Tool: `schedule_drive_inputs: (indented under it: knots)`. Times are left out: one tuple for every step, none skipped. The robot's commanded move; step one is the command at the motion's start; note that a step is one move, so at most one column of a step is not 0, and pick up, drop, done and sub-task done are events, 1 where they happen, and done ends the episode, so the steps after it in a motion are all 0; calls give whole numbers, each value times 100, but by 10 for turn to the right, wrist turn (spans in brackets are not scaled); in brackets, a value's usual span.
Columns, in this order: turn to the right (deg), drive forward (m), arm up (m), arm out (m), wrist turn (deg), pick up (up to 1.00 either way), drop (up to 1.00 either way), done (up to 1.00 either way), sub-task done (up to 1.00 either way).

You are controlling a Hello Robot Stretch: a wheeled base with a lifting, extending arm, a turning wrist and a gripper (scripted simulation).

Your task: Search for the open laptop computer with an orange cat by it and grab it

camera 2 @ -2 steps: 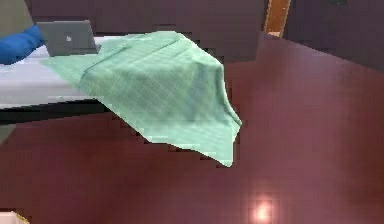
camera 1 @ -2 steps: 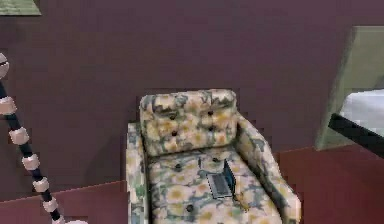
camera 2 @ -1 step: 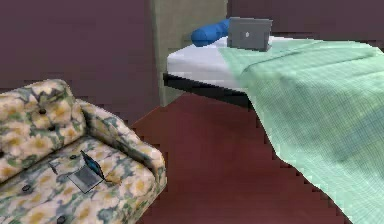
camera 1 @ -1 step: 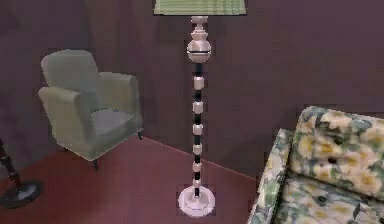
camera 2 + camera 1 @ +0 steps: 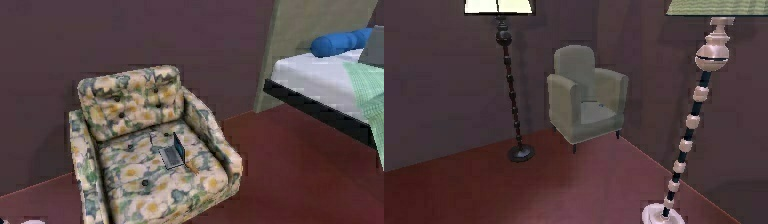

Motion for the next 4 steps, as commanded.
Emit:
schedule_drive_inputs:
  knots:
    - [0, 0, 50, 0, 0, 0, 0, 0, 0]
    - [0, 0, 14, 0, 0, 0, 0, 0, 0]
    - [0, 0, 0, 50, 0, 0, 0, 0, 0]
    - [0, 0, 0, 0, 450, 0, 0, 0, 0]
